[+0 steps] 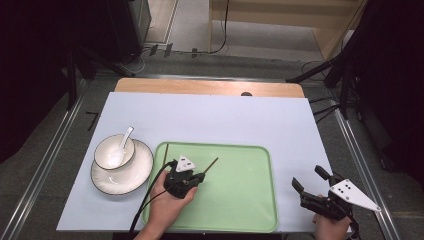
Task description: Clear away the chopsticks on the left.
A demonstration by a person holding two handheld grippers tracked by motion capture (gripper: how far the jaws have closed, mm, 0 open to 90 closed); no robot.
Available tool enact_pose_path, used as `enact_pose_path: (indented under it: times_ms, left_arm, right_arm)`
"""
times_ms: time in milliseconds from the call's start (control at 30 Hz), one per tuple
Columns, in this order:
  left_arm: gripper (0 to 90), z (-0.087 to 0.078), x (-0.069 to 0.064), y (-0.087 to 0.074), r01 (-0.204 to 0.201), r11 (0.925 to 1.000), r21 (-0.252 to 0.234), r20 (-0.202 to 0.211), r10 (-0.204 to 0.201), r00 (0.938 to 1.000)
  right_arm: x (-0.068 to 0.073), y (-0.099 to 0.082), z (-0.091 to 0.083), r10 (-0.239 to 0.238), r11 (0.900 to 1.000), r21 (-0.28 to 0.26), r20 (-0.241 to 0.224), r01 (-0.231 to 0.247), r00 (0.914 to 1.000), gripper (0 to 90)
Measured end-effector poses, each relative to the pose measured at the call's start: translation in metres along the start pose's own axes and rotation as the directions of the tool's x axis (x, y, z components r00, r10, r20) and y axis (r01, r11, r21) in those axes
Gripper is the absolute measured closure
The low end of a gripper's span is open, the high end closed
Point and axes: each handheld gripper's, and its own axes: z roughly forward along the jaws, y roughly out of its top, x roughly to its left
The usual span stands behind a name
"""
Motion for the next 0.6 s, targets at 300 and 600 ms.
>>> enact_pose_path:
  times_ms: [300,600]
  left_arm:
    - [90.0,0.034,-0.004,0.017,0.009,0.9994,0.034,-0.024,-0.008,0.9997]
    - [90.0,0.034,0.013,0.019,0.089,0.9959,0.017,-0.111,-0.087,0.99]
  right_arm:
    - [-0.001,0.0,-0.001,0.006,1.0,0.001,-0.006,-0.006,1.0,13.0]
    - [0.0,0.0,0.001,0.0,1.0,-0.001,-0.012,0.0,0.9999,13.0]
